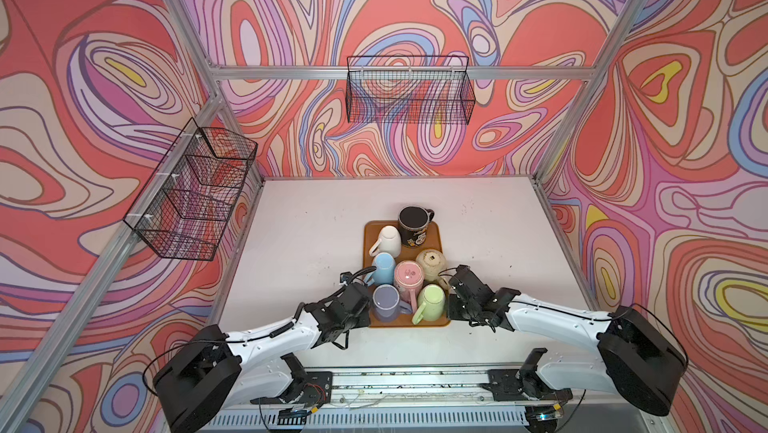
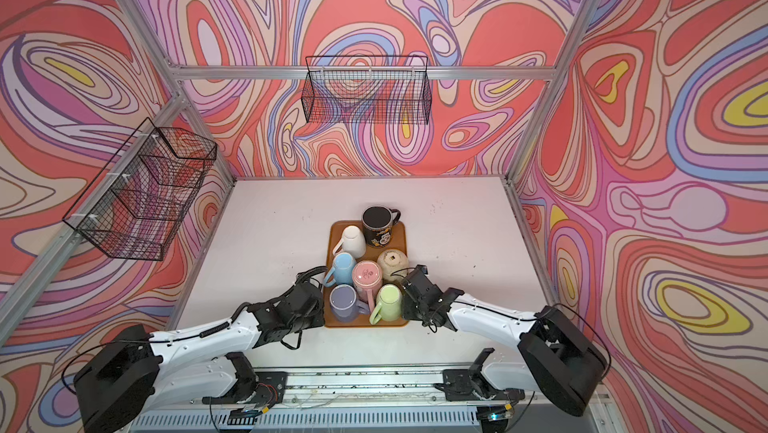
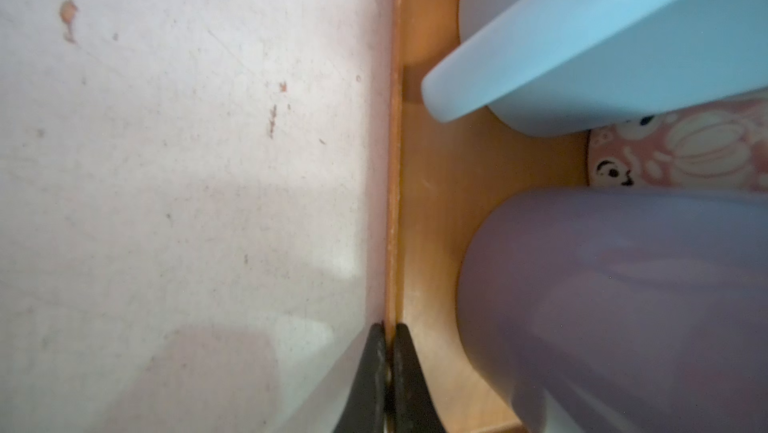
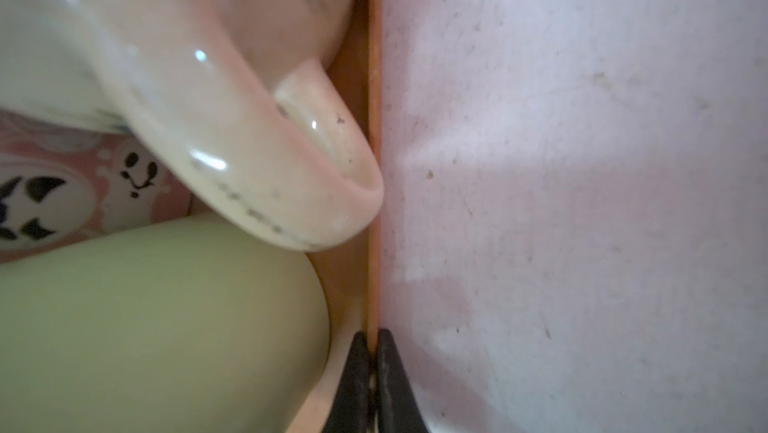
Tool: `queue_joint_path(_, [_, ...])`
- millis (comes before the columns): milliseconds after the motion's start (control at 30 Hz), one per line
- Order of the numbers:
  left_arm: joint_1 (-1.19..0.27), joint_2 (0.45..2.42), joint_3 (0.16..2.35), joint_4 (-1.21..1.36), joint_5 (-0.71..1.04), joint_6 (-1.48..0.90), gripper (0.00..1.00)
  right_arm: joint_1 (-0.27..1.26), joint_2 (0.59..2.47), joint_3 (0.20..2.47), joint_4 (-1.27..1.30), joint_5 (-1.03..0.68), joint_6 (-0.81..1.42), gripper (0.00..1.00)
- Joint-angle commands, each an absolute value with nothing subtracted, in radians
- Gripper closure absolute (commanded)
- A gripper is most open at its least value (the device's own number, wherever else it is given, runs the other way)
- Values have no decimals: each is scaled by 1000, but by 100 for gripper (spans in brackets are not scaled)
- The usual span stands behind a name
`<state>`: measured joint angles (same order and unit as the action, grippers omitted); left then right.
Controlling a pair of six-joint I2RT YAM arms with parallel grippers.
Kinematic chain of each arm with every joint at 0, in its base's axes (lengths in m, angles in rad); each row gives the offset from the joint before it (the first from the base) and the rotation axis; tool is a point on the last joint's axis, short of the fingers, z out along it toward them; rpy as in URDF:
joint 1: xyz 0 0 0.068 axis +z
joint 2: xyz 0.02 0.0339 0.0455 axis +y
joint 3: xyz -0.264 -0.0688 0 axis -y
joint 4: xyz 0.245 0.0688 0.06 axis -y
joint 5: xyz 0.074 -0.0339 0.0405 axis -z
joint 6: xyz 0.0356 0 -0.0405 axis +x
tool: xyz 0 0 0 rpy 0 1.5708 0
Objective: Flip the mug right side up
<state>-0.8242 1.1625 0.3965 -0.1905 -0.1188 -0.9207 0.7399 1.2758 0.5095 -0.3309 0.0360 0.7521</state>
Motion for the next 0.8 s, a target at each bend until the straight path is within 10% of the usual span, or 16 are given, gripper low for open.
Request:
queue_joint_path(0, [-835,1185,404,-346,-80,-932,93,752,1279,554,-356,56,723,92])
queue_joint_path(767, [-821,1037,505,-516,-200,-834,64,685,1261,719,-562,128,605,79])
